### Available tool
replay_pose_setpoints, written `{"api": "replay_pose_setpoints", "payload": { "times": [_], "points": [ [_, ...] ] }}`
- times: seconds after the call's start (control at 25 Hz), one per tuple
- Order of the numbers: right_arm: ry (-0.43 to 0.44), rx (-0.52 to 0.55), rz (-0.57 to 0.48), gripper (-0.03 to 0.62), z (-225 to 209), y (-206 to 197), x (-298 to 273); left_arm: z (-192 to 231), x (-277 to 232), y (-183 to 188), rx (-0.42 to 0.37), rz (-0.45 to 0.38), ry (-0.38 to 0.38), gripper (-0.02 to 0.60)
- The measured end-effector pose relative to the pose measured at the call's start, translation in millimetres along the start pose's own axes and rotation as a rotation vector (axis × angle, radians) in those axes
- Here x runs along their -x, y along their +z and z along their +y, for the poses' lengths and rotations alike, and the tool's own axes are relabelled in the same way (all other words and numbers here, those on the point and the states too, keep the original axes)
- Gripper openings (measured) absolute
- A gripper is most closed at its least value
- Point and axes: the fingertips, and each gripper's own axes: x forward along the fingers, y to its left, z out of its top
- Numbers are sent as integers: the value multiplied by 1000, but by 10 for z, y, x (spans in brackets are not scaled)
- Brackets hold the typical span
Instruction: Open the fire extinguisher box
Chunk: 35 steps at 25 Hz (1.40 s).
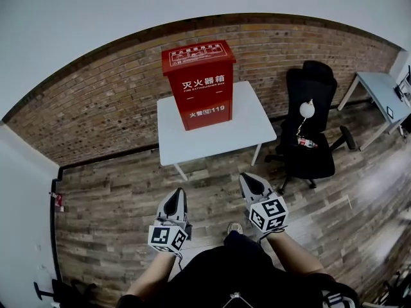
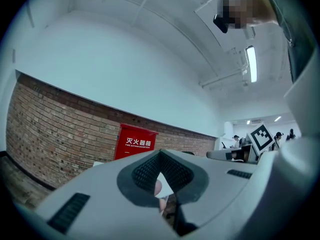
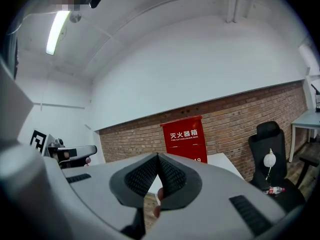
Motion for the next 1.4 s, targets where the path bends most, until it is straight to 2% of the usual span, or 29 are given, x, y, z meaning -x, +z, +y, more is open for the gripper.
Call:
{"api": "replay_pose_setpoints", "payload": {
  "times": [0.24,0.44,0.8,1.16,1.4],
  "points": [
    [68,23,17,18,-540,328,-570,70,-712,112,1,-14,62,48],
    [113,25,44,18,-836,381,-964,158,-1093,127,-2,-15,115,48],
    [126,19,60,18,-1099,462,-1739,749,-1670,114,11,3,163,48],
    [48,42,59,18,-1510,757,-2786,1552,-2697,356,23,-18,120,48],
    [8,43,36,18,-1593,1017,-3528,2065,-3270,523,27,1,65,48]
  ]
}}
